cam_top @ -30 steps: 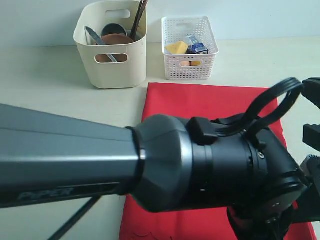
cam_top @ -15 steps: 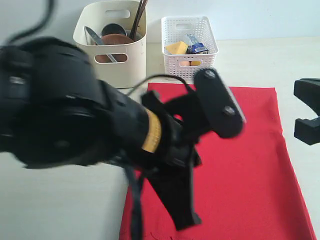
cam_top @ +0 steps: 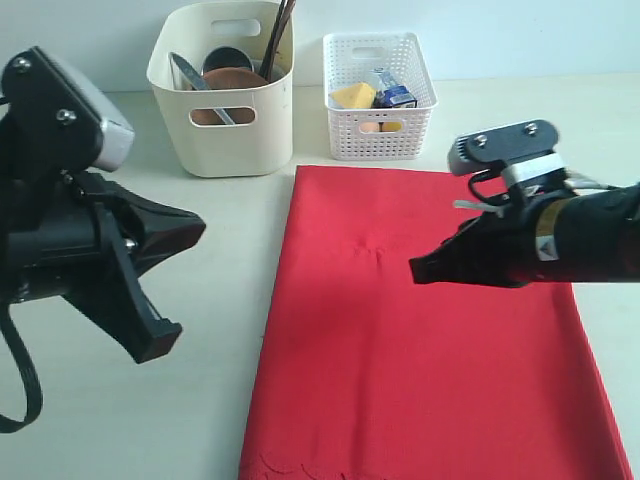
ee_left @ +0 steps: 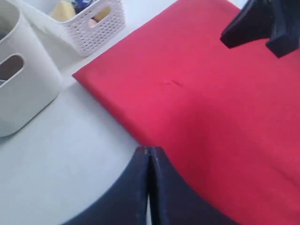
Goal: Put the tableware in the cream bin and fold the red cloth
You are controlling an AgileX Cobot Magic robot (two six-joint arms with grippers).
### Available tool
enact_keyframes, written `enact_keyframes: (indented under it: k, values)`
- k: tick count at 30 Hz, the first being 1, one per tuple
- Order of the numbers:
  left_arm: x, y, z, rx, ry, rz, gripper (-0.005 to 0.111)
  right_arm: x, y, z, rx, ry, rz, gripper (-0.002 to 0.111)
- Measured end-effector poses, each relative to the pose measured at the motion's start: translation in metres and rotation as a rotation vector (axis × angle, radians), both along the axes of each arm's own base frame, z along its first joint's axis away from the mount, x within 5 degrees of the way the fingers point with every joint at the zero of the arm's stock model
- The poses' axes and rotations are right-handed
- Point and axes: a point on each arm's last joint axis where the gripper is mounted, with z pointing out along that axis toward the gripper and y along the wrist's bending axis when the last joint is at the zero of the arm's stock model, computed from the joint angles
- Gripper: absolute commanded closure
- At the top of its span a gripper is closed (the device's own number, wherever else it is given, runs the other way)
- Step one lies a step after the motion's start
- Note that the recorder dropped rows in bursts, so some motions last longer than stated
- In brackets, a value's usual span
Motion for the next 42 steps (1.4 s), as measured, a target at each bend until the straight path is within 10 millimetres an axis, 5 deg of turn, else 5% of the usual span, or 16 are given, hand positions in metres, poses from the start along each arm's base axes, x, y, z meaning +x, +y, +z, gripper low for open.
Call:
enact_keyframes:
  k: [6,12,27,36,42]
  values:
    - [0.006,0.017,-0.004,-0.031,-0.011,0.084,0.106,0.013,0.023,-0.028,-0.096,0.09,0.036,0.108]
    - [0.007,0.019,-0.004,-0.042,-0.011,0.098,0.106,0.015,0.023,-0.046,-0.187,0.161,0.037,0.108]
    - [0.007,0.019,-0.004,-0.047,-0.01,0.101,0.106,0.016,0.023,-0.049,-0.289,0.178,0.096,0.108]
    - [0.007,0.019,-0.005,-0.037,0.0,0.103,0.106,0.016,0.009,-0.048,-0.449,0.197,0.13,0.108]
    - [0.006,0.02,-0.006,-0.031,0.005,0.103,0.106,0.029,-0.019,-0.049,-0.512,0.206,0.046,0.108]
